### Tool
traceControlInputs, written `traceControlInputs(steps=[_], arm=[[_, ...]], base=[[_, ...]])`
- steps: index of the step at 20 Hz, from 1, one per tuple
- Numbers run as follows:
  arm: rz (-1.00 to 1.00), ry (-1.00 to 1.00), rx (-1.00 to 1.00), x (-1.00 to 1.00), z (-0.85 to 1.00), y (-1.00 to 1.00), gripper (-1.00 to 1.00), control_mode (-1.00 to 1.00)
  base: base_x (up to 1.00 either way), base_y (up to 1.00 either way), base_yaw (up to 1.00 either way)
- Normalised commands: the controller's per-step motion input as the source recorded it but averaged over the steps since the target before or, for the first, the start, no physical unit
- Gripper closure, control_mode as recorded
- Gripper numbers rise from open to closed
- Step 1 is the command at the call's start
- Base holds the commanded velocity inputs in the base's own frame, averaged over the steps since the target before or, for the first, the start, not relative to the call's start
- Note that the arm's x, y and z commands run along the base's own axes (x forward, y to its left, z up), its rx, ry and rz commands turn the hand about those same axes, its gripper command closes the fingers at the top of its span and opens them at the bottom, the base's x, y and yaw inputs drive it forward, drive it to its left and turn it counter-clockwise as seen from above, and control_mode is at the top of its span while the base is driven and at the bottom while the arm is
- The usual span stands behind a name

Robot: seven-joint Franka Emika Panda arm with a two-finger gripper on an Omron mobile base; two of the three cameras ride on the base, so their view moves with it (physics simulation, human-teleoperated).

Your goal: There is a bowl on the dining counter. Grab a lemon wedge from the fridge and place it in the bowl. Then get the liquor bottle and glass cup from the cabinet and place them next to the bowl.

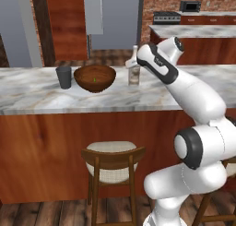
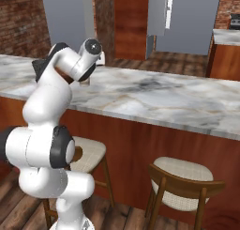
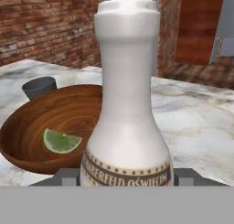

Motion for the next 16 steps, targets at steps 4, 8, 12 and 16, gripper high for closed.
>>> traceControlInputs(steps=[4,8,12,16], arm=[[0.00,0.00,0.00,0.20,-0.21,0.23,1.00,-1.00],[0.00,0.00,0.00,0.25,-0.18,0.03,1.00,-1.00],[0.00,0.00,0.00,0.26,-0.15,0.00,1.00,-1.00],[0.00,0.00,0.00,0.22,-0.14,0.00,1.00,-1.00]], base=[[0.00,0.00,0.00],[0.00,0.00,0.00],[0.00,0.00,0.00],[0.00,0.00,0.00]])
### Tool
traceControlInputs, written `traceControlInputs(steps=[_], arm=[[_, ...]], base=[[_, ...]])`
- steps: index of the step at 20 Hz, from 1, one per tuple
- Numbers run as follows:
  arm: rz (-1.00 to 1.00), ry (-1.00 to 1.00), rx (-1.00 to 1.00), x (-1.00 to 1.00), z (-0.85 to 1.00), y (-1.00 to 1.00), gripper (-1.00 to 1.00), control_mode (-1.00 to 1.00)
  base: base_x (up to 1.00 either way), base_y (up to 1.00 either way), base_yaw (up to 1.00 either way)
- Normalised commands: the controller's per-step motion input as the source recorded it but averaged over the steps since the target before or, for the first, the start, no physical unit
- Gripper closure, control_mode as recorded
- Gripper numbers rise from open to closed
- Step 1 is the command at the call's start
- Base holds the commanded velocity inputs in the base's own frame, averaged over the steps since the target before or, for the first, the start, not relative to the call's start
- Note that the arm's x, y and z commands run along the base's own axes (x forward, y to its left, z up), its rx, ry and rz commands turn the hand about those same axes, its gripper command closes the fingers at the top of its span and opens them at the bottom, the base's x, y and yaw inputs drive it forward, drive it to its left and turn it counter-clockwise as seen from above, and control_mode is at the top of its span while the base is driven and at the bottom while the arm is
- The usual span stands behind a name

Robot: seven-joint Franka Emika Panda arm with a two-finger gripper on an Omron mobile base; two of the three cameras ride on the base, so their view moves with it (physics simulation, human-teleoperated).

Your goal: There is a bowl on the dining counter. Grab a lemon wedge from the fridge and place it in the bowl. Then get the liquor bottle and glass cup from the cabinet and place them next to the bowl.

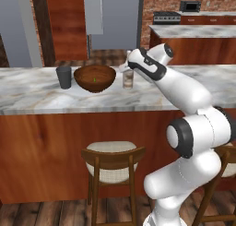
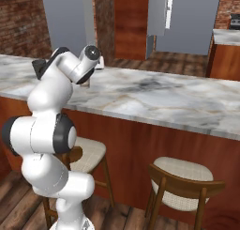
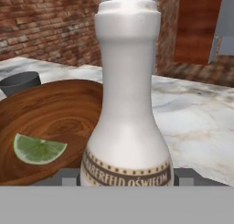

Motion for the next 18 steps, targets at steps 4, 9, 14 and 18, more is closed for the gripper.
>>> traceControlInputs(steps=[4,9,14,18], arm=[[0.00,0.00,0.00,0.11,-0.17,0.00,1.00,-1.00],[0.00,0.00,0.00,0.02,-0.17,0.00,1.00,-1.00],[0.00,0.00,0.00,0.01,-0.14,0.00,1.00,-1.00],[0.00,-0.01,0.00,0.09,-0.03,0.07,1.00,-1.00]], base=[[0.00,0.00,0.00],[0.00,0.00,0.00],[0.00,0.00,0.00],[0.00,0.00,0.00]])
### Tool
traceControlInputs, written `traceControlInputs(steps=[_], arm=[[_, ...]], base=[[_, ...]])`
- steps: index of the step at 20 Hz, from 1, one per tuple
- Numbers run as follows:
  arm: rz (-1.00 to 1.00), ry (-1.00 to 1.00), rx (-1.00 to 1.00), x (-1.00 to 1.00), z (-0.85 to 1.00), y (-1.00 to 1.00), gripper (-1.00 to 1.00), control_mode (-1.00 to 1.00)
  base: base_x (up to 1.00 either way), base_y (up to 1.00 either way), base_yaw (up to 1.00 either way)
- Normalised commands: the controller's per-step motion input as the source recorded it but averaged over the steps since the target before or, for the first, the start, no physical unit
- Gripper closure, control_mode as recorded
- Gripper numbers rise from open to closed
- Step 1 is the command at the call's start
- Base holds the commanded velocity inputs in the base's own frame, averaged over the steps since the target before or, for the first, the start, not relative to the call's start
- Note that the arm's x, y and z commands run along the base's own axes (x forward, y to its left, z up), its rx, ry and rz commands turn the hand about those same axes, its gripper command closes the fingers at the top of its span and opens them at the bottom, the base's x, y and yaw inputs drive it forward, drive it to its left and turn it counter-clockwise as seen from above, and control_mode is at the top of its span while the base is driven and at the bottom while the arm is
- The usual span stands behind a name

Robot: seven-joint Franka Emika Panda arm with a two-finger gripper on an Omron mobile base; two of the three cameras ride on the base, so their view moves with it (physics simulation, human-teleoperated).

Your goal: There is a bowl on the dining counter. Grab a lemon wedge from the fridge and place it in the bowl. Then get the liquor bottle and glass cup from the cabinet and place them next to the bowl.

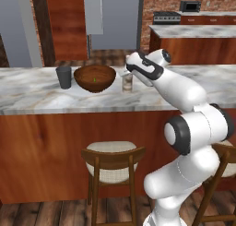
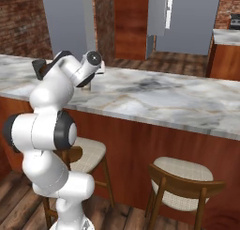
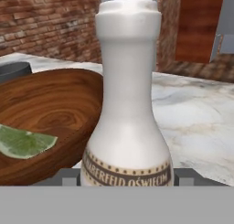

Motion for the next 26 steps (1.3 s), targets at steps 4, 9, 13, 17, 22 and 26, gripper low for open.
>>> traceControlInputs(steps=[4,9,13,17,22,26], arm=[[0.01,-0.06,0.00,0.20,0.00,0.15,1.00,-1.00],[0.01,-0.02,0.00,0.29,-0.02,0.12,1.00,-1.00],[0.00,0.00,0.00,0.25,-0.10,0.02,1.00,-1.00],[0.00,0.00,0.00,0.26,-0.20,0.00,1.00,-1.00],[0.00,0.00,0.00,0.23,-0.25,0.00,1.00,-1.00],[0.00,0.00,0.00,0.06,-0.37,0.00,1.00,-1.00]], base=[[0.00,0.00,0.00],[0.00,0.00,0.00],[0.00,0.00,0.00],[0.00,0.00,0.00],[0.00,0.00,0.00],[0.00,0.00,0.00]])
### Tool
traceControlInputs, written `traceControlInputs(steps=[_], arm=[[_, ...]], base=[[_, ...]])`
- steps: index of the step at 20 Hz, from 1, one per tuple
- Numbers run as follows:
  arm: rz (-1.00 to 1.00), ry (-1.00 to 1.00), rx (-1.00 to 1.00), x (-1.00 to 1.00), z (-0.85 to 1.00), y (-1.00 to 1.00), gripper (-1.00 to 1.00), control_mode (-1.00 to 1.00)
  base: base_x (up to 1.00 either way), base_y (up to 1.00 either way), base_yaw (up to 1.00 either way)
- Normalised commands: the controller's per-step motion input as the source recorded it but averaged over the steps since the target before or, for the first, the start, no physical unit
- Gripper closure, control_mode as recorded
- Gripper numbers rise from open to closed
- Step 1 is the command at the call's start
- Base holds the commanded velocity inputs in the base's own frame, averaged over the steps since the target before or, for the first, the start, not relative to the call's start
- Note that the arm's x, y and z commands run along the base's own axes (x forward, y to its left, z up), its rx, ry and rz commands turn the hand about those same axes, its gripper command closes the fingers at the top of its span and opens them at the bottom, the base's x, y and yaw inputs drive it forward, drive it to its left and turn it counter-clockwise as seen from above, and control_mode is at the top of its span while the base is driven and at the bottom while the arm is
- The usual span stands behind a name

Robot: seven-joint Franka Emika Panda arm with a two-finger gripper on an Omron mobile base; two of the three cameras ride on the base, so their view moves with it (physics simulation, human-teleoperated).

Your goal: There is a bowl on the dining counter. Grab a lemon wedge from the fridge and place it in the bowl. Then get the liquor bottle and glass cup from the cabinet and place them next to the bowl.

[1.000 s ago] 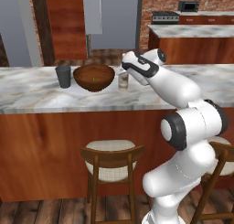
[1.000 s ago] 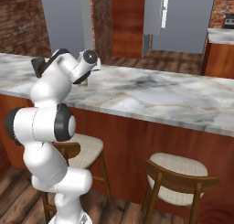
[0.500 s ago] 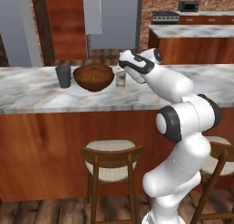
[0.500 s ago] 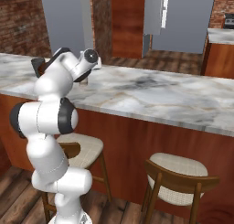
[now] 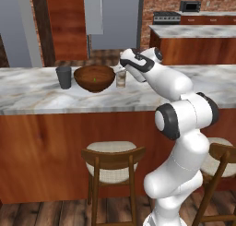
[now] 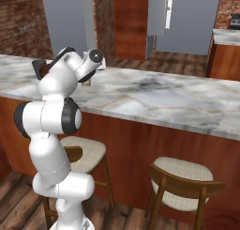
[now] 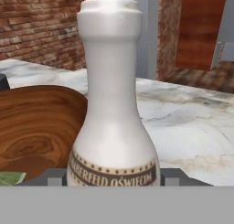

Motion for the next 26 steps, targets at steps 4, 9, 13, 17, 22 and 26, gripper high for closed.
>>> traceControlInputs(steps=[4,9,13,17,22,26], arm=[[0.00,0.00,0.00,0.00,-0.44,0.01,1.00,-1.00],[0.00,0.00,0.00,0.00,-0.33,0.10,-1.00,-1.00],[0.00,-0.02,0.00,-0.02,-0.04,0.04,-1.00,-1.00],[0.00,-0.12,0.00,-0.17,0.12,0.00,-1.00,-1.00],[0.00,-0.13,0.00,-0.19,0.33,0.00,-1.00,-1.00],[0.00,-0.13,0.00,-0.20,0.42,0.01,-1.00,-1.00]], base=[[0.00,0.00,0.00],[0.00,0.00,0.00],[0.00,0.00,0.00],[0.00,0.00,0.00],[0.00,0.00,0.00],[0.00,0.00,0.00]])
